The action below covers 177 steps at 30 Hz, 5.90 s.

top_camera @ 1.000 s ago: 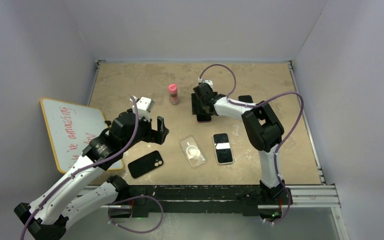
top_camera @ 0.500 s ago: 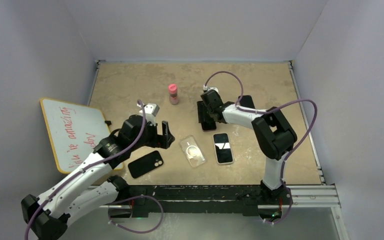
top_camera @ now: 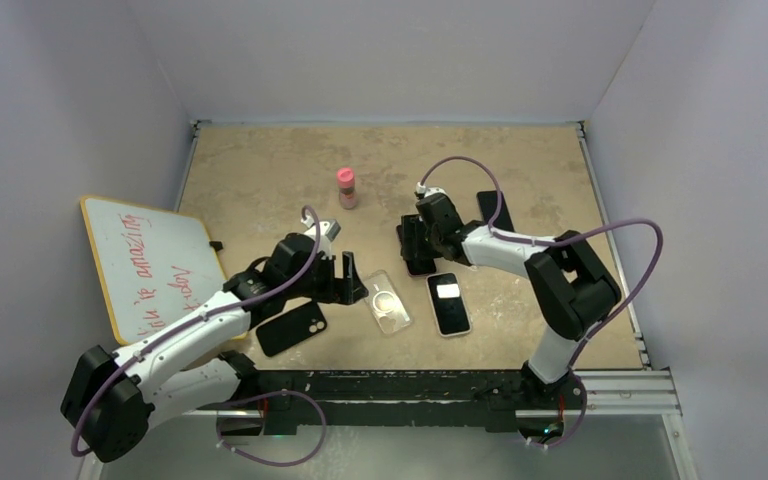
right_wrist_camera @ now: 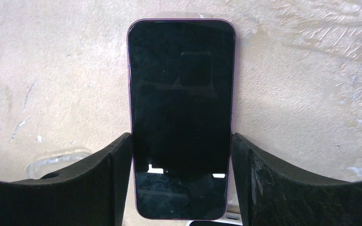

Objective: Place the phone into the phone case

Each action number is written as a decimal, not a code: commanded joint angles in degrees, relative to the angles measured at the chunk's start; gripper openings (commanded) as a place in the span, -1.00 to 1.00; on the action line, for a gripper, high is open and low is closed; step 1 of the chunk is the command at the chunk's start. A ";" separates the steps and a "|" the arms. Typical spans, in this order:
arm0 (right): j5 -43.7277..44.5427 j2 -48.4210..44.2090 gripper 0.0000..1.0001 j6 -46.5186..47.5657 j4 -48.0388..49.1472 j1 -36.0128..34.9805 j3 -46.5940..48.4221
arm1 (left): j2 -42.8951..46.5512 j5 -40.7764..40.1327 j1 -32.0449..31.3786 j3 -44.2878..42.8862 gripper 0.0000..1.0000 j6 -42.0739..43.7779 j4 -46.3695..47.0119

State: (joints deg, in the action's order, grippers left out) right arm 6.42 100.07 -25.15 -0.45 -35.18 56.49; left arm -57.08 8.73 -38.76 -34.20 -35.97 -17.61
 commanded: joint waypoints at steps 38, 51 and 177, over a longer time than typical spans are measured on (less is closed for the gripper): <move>-0.69 -15.75 -0.33 -14.05 17.33 -20.77 -15.60 | 7.76 -4.27 4.38 -11.68 1.00 2.68 -11.02; 2.52 -11.64 -0.22 -12.80 18.87 -21.80 -17.54 | 9.46 -1.92 4.40 -8.03 0.95 1.21 -8.13; -11.29 -4.17 -0.61 -25.34 27.65 -13.25 -21.94 | -28.86 11.02 7.56 -5.11 -0.27 1.20 5.41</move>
State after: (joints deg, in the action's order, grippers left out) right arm -4.05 93.69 -50.37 26.98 -47.92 34.92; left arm -85.58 19.53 -31.44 -39.05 -36.14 -12.14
